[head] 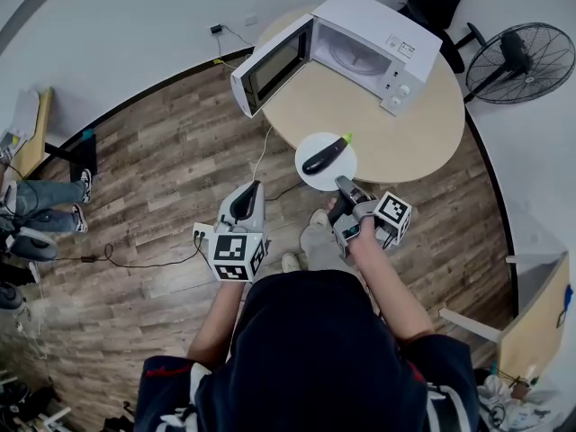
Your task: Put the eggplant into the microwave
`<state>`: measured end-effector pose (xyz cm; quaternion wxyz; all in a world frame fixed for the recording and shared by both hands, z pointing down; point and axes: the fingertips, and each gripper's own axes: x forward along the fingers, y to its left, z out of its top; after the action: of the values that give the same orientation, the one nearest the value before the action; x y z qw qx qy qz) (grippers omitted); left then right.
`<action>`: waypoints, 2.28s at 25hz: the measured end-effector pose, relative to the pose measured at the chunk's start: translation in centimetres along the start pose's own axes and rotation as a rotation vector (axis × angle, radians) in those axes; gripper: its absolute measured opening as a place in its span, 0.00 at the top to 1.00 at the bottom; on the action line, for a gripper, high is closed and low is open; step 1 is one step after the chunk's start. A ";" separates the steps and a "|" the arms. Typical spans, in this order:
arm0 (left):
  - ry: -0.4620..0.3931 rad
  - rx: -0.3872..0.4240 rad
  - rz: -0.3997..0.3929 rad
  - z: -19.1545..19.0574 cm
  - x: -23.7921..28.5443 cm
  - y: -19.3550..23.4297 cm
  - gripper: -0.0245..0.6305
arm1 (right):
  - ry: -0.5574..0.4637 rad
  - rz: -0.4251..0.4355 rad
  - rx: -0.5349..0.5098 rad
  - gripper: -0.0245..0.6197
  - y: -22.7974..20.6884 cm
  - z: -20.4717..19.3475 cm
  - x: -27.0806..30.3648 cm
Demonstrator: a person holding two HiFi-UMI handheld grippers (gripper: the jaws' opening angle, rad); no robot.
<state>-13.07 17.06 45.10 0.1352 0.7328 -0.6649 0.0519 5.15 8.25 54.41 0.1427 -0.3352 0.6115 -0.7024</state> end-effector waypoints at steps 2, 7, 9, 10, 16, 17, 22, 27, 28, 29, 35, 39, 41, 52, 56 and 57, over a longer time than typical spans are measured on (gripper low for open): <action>-0.008 0.001 0.006 0.5 1.1 0.4 0.94 | 0.001 -0.004 0.004 0.93 0.1 0.8 0.9; -0.006 -0.001 0.019 1.4 4.4 1.7 0.94 | 0.009 -0.005 0.014 0.93 0.6 3.0 3.9; 0.000 -0.003 0.023 1.7 6.0 2.2 0.94 | 0.015 -0.010 0.016 0.93 0.9 4.1 5.3; 0.004 -0.003 0.025 1.9 6.9 2.4 0.94 | 0.019 -0.010 0.017 0.93 1.1 4.7 6.1; 0.010 -0.011 0.028 3.5 12.1 2.8 0.94 | 0.025 -0.013 0.011 0.93 2.5 8.9 10.0; 0.010 -0.011 0.027 3.8 12.8 2.7 0.94 | 0.027 -0.014 0.010 0.93 2.8 9.5 10.5; 0.031 -0.021 0.031 4.3 16.3 2.6 0.94 | 0.034 -0.021 0.007 0.93 3.4 12.8 13.0; 0.047 -0.017 0.026 4.8 19.8 1.9 0.94 | 0.038 -0.024 0.024 0.93 3.5 15.7 14.6; 0.048 -0.018 0.023 4.9 20.4 1.7 0.94 | 0.038 -0.026 0.024 0.93 3.4 16.3 14.8; 0.048 -0.019 0.020 5.0 21.0 1.4 0.94 | 0.038 -0.026 0.024 0.93 3.3 16.8 15.0; 0.060 -0.020 -0.001 5.3 24.5 0.1 0.94 | 0.019 -0.042 0.016 0.93 2.7 20.2 15.8; 0.070 -0.018 -0.011 5.4 26.4 -0.6 0.94 | 0.020 -0.063 0.025 0.93 2.1 21.5 15.9; 0.076 -0.014 -0.018 5.4 27.0 -0.9 0.94 | 0.018 -0.059 0.032 0.93 2.0 22.0 16.1; 0.131 0.012 -0.091 5.7 30.7 -1.8 0.94 | -0.045 -0.023 0.087 0.93 1.7 24.0 17.7; 0.151 0.025 -0.143 5.8 32.4 -1.4 0.94 | -0.078 -0.018 0.101 0.93 1.7 24.3 19.0; 0.156 0.030 -0.157 5.9 32.9 -1.3 0.94 | -0.091 -0.015 0.105 0.93 1.7 24.5 19.4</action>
<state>-8.80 -16.03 47.72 0.1792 0.7783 -0.5921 0.1077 6.40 -22.67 59.16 0.1826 -0.3634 0.5644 -0.7184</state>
